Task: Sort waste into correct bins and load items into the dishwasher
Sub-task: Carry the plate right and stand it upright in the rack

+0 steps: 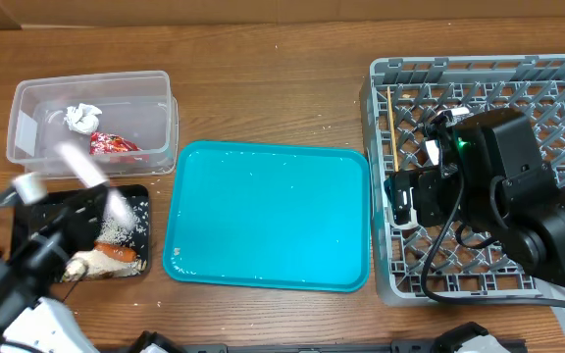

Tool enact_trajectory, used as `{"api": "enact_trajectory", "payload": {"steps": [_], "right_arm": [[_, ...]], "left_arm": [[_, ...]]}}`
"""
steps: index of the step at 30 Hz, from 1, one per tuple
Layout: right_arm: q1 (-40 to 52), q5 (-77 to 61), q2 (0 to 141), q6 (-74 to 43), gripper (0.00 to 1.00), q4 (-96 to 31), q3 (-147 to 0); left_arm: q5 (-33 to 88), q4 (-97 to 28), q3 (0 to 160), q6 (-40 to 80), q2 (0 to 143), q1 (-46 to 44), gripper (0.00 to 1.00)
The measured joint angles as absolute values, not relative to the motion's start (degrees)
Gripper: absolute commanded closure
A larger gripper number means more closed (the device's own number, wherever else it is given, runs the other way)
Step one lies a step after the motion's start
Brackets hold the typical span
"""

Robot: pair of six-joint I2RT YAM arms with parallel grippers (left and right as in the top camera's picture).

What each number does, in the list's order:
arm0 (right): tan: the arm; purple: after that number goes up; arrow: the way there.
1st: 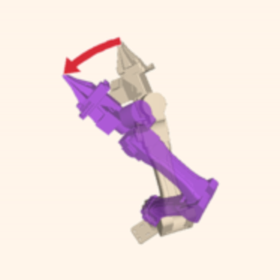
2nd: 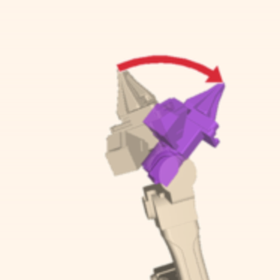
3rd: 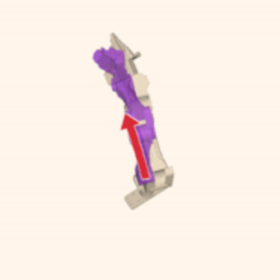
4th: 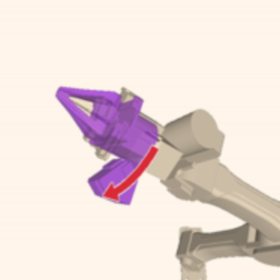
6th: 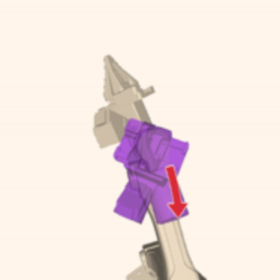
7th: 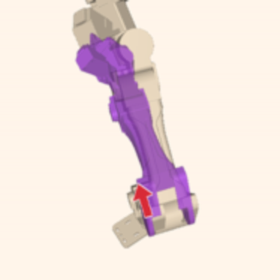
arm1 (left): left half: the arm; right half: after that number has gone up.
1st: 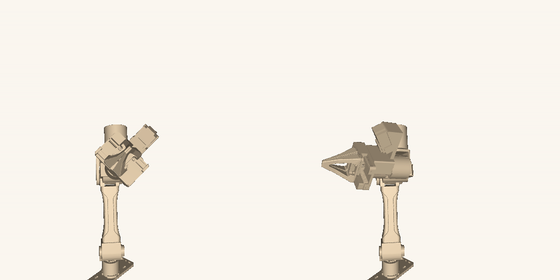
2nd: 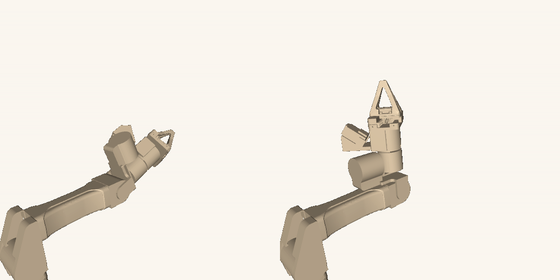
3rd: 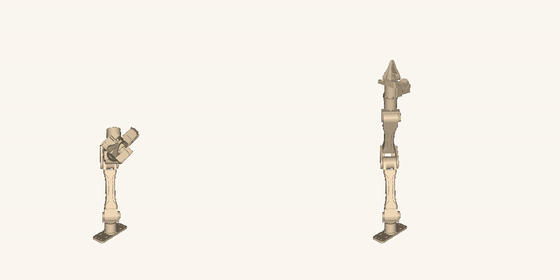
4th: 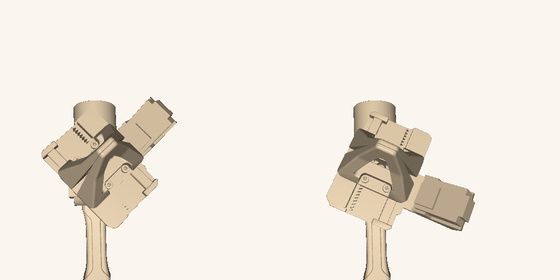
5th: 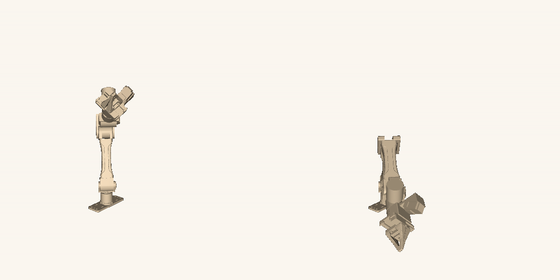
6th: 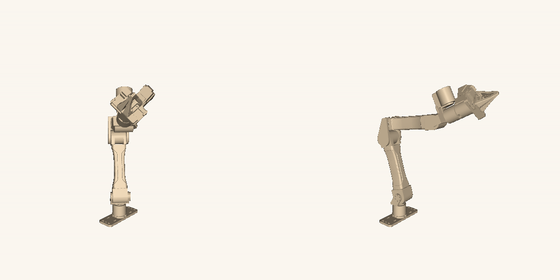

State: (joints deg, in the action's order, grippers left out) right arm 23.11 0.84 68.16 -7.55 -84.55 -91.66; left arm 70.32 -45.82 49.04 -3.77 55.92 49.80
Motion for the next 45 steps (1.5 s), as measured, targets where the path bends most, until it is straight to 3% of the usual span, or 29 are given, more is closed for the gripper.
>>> {"api": "enact_trajectory", "payload": {"steps": [3, 6, 11, 17, 24, 34, 39, 45], "right_arm": [[23.1, 0.8, 68.2, -7.5, 0.00, -84.5, -91.7], [23.1, 0.8, 68.2, -7.6, 0.00, -84.5, -91.7], [23.1, 0.8, 68.2, -7.6, 0.00, -84.6, -91.7], [23.1, 0.8, 67.4, -9.4, 0.00, -84.2, -91.7], [23.1, 0.9, 56.0, -11.1, 0.00, -78.8, -91.7], [23.1, 0.9, 49.2, -11.8, 0.00, -82.6, -92.1], [23.1, 0.9, 50.3, -11.8, 0.00, -82.6, -92.0], [23.1, 0.9, 50.3, -11.8, 0.00, -83.3, -92.0]], "left_arm": [[67.4, -45.8, 51.8, -2.8, 56.0, 37.4, 0.96], [57.3, -44.3, 56.1, -0.3, 56.0, 17.3, 0.96], [42.4, -38.3, 56.8, 5.5, 57.9, -7.9, 0.96], [31.5, -23.1, 57.4, 11.6, 67.2, -25.4, 0.96], [33.8, -8.9, 66.5, 16.5, 84.8, -31.0, 0.96], [42.0, 35.8, 78.1, 44.8, 102.9, -31.2, 0.96], [40.9, 41.3, 78.3, 61.0, 110.4, -32.0, 0.96], [38.6, 39.7, 78.2, 69.9, 116.3, -34.6, 0.96]]}}
